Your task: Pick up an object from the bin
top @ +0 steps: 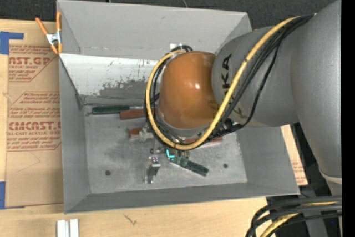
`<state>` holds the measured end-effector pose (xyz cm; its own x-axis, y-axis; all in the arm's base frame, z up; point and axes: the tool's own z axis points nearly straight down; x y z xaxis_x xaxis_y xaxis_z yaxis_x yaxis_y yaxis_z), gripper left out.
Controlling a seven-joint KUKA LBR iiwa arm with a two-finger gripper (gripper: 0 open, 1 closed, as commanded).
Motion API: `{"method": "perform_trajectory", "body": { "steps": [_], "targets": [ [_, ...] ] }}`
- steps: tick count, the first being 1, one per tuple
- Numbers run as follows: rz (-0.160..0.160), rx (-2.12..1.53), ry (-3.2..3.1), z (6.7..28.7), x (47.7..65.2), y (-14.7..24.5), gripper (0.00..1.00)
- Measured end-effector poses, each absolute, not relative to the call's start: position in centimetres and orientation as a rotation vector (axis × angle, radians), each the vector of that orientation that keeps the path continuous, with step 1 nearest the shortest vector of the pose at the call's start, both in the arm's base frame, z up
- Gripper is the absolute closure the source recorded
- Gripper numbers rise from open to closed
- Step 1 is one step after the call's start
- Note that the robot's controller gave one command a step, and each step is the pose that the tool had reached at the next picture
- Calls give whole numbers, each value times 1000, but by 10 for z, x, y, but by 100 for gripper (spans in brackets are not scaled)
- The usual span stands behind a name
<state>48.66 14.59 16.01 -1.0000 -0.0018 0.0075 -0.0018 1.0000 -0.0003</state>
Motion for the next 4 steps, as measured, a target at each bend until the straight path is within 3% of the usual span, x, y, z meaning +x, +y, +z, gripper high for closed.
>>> {"method": "perform_trajectory", "body": {
  "steps": [1, 2, 3, 4],
  "targets": [
    [-2, 0, -3141, 163, 489, 145, 0],
    [-3, 51, -3146, 137, 546, 130, 0],
    [-11, -113, -3158, 77, 548, 118, 100],
    [-11, -113, -3158, 77, 548, 118, 100]
  ]
}}
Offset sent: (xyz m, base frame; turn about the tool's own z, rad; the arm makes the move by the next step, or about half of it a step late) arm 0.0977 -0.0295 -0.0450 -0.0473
